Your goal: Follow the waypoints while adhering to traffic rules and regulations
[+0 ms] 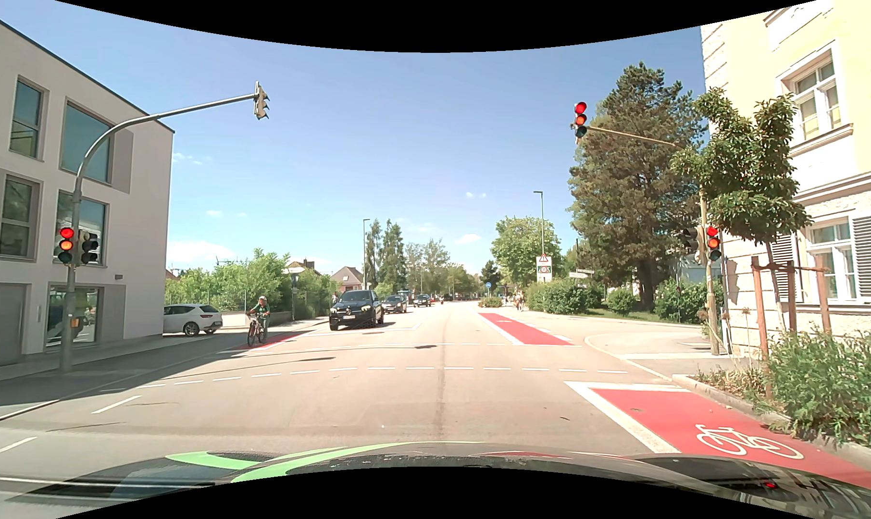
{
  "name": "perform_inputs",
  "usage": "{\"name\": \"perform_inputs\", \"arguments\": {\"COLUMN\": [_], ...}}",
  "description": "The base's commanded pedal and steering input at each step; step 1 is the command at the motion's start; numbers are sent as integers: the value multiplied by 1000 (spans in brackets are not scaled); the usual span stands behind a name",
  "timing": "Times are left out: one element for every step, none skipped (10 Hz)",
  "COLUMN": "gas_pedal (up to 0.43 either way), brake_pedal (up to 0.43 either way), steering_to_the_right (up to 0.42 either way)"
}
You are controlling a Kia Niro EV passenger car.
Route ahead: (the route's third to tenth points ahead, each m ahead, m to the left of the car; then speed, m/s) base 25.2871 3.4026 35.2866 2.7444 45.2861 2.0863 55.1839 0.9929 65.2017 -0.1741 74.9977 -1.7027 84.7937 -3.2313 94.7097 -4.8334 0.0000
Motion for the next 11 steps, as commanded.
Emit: {"name": "perform_inputs", "arguments": {"gas_pedal": [189,268,311,370,429,441,441,441,441,441,441], "brake_pedal": [0,0,0,0,0,0,0,0,0,0,0], "steering_to_the_right": [-10,-11,-13,-13,-14,-15,-17,-21,-22,-19,-14]}}
